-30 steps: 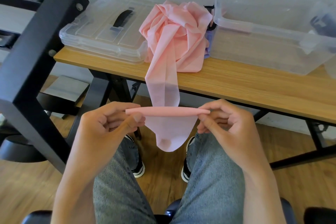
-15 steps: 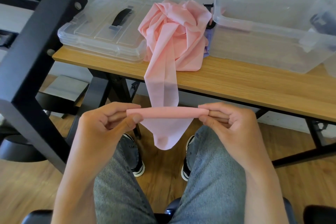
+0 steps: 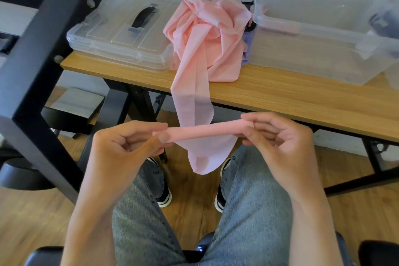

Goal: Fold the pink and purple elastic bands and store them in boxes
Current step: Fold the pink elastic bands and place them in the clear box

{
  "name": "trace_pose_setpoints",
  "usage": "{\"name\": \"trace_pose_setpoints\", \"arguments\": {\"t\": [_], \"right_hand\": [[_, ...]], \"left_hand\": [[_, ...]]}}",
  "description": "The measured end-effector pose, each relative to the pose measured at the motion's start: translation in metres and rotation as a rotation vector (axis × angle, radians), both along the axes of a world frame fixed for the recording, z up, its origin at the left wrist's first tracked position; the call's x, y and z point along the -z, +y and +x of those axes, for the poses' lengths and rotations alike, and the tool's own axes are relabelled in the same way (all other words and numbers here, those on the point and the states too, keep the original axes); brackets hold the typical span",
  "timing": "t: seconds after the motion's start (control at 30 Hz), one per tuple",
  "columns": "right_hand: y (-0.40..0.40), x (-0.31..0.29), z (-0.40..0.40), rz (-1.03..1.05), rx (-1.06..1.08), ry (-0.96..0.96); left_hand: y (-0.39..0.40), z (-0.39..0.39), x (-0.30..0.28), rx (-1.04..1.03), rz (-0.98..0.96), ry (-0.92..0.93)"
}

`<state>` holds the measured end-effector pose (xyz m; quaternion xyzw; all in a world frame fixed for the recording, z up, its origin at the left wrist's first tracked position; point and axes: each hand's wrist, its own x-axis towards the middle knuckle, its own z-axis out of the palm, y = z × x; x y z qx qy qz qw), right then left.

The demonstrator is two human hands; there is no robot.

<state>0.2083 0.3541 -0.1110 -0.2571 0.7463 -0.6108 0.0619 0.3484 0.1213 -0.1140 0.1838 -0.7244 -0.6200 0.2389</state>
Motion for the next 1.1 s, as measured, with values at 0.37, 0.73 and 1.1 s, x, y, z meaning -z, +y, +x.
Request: {"name": "trace_pose_setpoints", "arguments": {"t": [0.37, 0.73, 1.1], "right_hand": [[0.001, 0.001, -0.003, 0.123, -0.007, 0.083], [0.002, -0.008, 0.001, -0.014, -0.068, -0.036], [0.003, -0.008, 0.002, 0.200, -0.070, 0.076]], "left_hand": [[-0.002, -0.001, 0.002, 0.050, -0.076, -0.068], [0.005, -0.005, -0.001, -0.051, -0.012, 0.036], [0.005, -0.004, -0.004, -0.057, 0.006, 0.022]]}}
